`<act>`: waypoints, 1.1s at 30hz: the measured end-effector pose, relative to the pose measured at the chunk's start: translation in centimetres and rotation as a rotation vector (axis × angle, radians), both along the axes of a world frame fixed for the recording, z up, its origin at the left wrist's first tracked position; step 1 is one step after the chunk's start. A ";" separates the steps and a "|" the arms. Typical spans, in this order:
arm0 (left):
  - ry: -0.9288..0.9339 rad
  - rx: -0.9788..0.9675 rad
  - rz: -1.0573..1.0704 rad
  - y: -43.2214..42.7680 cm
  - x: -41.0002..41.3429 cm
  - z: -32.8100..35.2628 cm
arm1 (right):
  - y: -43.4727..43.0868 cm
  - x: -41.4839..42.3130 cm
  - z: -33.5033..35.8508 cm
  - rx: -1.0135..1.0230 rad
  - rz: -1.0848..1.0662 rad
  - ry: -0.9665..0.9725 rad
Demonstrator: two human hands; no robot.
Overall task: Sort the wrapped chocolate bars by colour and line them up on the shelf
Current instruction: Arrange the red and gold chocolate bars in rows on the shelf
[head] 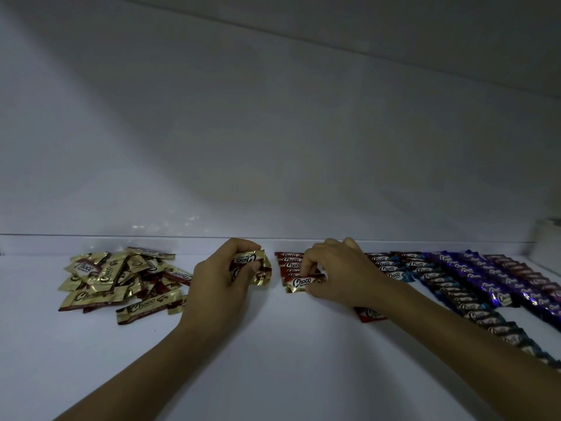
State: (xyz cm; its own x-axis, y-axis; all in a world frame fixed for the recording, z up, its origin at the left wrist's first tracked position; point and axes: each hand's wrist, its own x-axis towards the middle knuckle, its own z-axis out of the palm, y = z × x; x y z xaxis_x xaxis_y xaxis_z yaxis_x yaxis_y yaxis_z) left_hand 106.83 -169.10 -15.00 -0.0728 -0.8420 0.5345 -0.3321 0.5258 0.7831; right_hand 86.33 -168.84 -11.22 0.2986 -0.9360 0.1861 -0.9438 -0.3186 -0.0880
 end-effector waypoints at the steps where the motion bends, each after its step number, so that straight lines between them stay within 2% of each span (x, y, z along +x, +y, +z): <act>1: 0.014 0.005 -0.008 0.0 0.0 0.0 | -0.1 0.0 -0.1 -0.008 0.005 0.005; 4: 0.086 0.067 -0.081 0.1 0.0 0.1 | -0.1 0.2 -0.2 -0.035 0.010 -0.024; 5: 0.121 0.101 -0.122 0.1 0.0 0.2 | 0.1 0.5 -0.1 -0.027 0.017 -0.115; 9: 0.313 0.253 -0.246 0.1 0.3 0.8 | 1.0 2.6 0.1 0.140 0.073 -0.674; 11: 0.325 0.298 -0.272 0.2 0.3 0.9 | 1.1 3.2 0.1 0.184 0.052 -0.897; 13: 0.258 0.280 -0.293 0.4 0.2 0.9 | 1.0 3.6 0.3 0.173 0.011 -1.010; 19: 0.023 0.195 -0.281 0.9 -0.5 0.4 | 1.2 3.7 -0.2 0.028 0.125 -0.745; 21: 0.013 0.178 -0.278 1.0 -0.6 0.4 | 1.3 3.5 -0.7 -0.042 0.096 -0.793; 25: 0.087 0.197 -0.190 0.6 -0.3 0.1 | 2.2 1.9 -0.5 -0.005 -0.009 -1.153; 28: 0.163 0.222 -0.149 0.0 0.0 -0.2 | 2.4 0.0 0.8 -0.078 -0.087 -1.169; 31: 0.181 0.218 -0.131 -0.2 0.0 -0.3 | 2.3 -1.1 1.3 -0.031 -0.159 -1.185; 33: 0.202 0.211 -0.122 -0.3 0.0 -0.3 | 2.1 -1.6 1.0 0.004 -0.155 -0.962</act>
State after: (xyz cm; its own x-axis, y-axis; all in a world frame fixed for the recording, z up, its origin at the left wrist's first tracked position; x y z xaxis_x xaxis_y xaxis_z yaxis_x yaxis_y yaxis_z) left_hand 106.81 -169.41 -15.26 -0.0906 -0.9274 0.3628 -0.1034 0.3711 0.9228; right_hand 84.73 -166.76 -10.22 -0.1058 -0.9532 0.2833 -0.4998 -0.1953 -0.8439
